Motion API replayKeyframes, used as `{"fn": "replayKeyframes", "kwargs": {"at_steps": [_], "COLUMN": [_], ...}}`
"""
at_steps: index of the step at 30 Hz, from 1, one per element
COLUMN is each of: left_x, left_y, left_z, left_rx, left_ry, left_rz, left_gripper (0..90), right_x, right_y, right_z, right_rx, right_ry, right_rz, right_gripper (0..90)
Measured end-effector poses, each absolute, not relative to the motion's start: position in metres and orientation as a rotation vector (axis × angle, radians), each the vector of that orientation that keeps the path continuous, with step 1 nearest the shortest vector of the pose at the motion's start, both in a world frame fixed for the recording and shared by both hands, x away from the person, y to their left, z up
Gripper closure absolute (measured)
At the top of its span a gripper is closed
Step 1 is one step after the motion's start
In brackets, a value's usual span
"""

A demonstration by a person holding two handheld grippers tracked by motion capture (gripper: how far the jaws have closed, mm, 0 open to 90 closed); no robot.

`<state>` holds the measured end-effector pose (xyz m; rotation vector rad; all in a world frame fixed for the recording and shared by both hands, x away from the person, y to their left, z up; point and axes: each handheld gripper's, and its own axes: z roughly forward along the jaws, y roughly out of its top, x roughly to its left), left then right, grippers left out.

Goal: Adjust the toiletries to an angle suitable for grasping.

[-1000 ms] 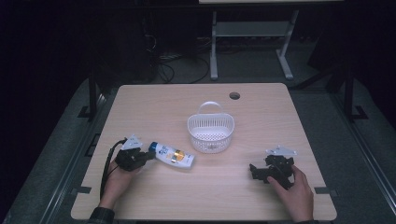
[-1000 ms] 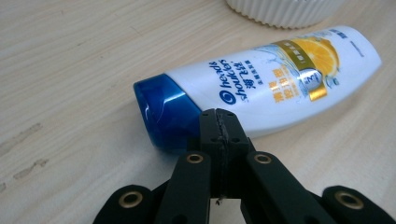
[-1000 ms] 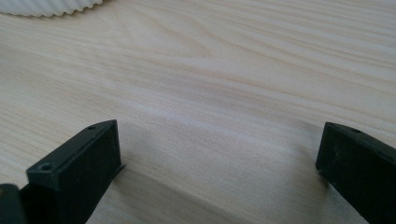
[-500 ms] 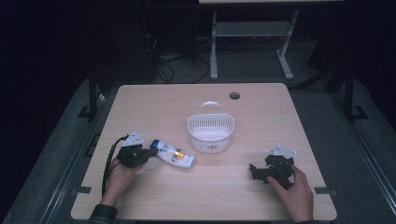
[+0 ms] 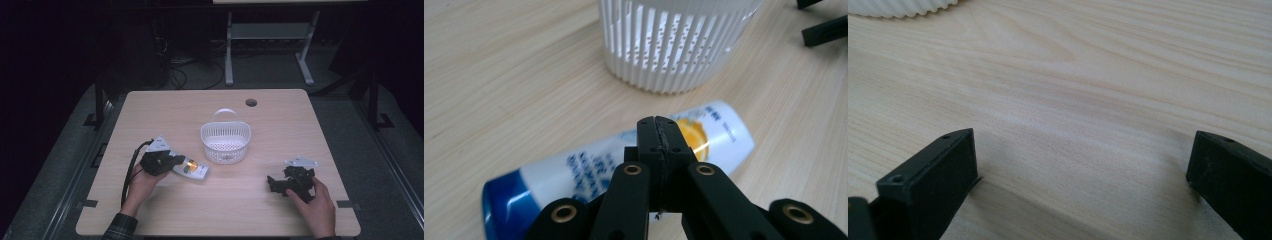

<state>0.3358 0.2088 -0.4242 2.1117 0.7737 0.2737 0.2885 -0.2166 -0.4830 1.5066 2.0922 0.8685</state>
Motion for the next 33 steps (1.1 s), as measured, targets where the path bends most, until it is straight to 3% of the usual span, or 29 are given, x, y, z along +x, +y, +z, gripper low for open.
{"fn": "replayKeyframes", "kwargs": {"at_steps": [15,33], "left_x": [0.351,0.358], "left_y": [0.164,0.143], "left_z": [-0.430,-0.448], "left_rx": [2.139,2.220], "left_ry": [0.708,0.690], "left_rz": [0.236,0.183], "left_gripper": [89.7,89.7], "right_x": [0.289,0.288], "right_y": [-0.217,-0.217], "right_z": [-0.483,-0.483], "right_rx": [1.507,1.507], "right_ry": [2.092,2.092], "right_rz": [0.869,0.869], "right_gripper": [0.0,0.0]}}
